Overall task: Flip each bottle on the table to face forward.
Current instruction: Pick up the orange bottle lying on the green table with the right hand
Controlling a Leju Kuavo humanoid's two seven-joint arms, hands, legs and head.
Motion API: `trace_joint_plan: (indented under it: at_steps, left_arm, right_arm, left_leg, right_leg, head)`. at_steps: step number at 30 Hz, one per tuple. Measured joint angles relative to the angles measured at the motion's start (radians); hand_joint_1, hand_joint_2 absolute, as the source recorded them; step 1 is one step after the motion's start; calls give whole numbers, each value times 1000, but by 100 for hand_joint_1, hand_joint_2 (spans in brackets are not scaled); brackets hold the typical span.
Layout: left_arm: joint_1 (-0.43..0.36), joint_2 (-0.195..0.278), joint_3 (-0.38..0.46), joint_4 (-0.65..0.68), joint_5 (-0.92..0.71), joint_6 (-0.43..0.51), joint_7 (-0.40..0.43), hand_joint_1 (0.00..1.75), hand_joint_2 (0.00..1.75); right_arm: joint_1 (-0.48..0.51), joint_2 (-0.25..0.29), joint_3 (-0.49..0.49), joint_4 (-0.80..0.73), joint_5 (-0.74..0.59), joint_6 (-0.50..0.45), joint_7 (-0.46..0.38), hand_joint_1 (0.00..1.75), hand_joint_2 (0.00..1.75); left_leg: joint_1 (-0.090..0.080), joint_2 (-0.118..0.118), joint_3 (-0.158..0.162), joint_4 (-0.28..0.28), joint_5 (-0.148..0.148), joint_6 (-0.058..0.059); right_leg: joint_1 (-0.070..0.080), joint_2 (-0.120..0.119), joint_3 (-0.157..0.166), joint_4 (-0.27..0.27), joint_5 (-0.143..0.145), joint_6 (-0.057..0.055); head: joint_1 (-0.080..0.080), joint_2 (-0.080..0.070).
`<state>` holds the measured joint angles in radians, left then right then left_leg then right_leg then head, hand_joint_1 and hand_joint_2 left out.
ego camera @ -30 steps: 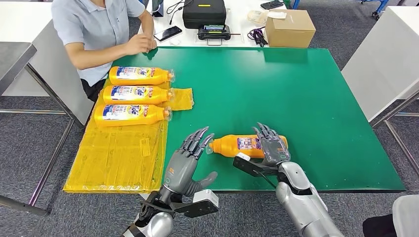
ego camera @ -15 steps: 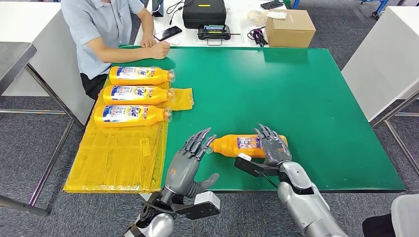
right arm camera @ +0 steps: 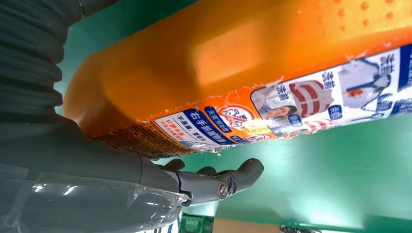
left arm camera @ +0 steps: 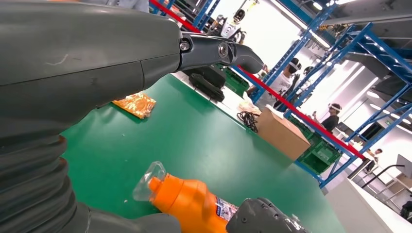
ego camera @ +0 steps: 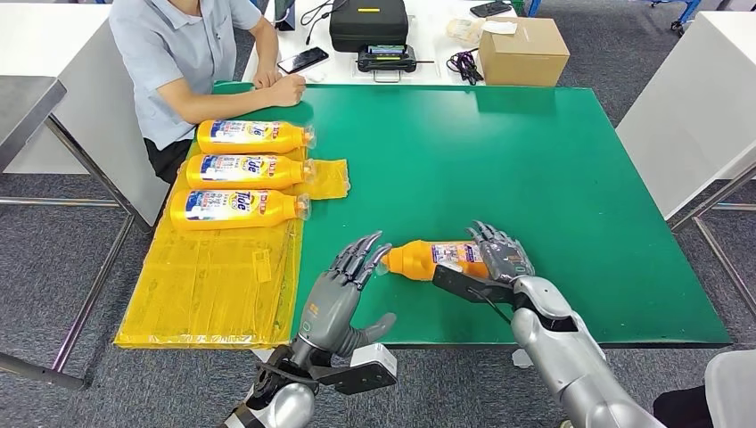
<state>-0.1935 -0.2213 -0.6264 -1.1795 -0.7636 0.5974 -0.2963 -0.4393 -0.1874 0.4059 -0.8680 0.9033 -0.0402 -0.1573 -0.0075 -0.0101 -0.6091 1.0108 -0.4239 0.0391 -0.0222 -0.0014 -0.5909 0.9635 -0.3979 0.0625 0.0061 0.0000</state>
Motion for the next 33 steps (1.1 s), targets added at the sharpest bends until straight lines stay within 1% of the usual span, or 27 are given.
trace_joint_plan:
  at_steps: [17, 21, 25, 30, 33]
  left_arm:
    - [-7, 0, -4, 17, 5, 1, -6, 0, 175]
    - [-19, 0, -9, 33, 23, 9, -17, 0, 175]
    - [-34, 0, -22, 52, 47, 17, -35, 0, 175]
    - [-50, -1, -31, 77, 79, 21, -60, 0, 175]
    - [-64, -1, -41, 92, 100, 24, -84, 0, 175]
  right_arm:
    - [-31, -9, 13, 38, -15, 22, 4, 1, 175]
    - [-62, -15, 29, 70, -56, 70, 9, 175, 175]
    - [-92, -31, 47, 105, -106, 116, -20, 175, 175]
    - [-117, -59, 61, 138, -188, 170, -77, 175, 175]
    - [-130, -82, 63, 149, -285, 245, -130, 175, 175]
  left_leg:
    - [0, 0, 0, 0, 0, 0]
    - [0, 0, 1, 0, 0, 0]
    - [0, 0, 3, 0, 0, 0]
    - [0, 0, 5, 0, 0, 0]
    - [0, 0, 6, 0, 0, 0]
  right_leg:
    - [0, 0, 0, 0, 0, 0]
    - [0, 0, 1, 0, 0, 0]
    - [0, 0, 3, 0, 0, 0]
    - [0, 0, 5, 0, 0, 0]
    - [0, 0, 6, 0, 0, 0]
  head:
    - [0, 0]
    - [0, 0]
    - [0, 0]
    - [0, 0]
    - [0, 0]
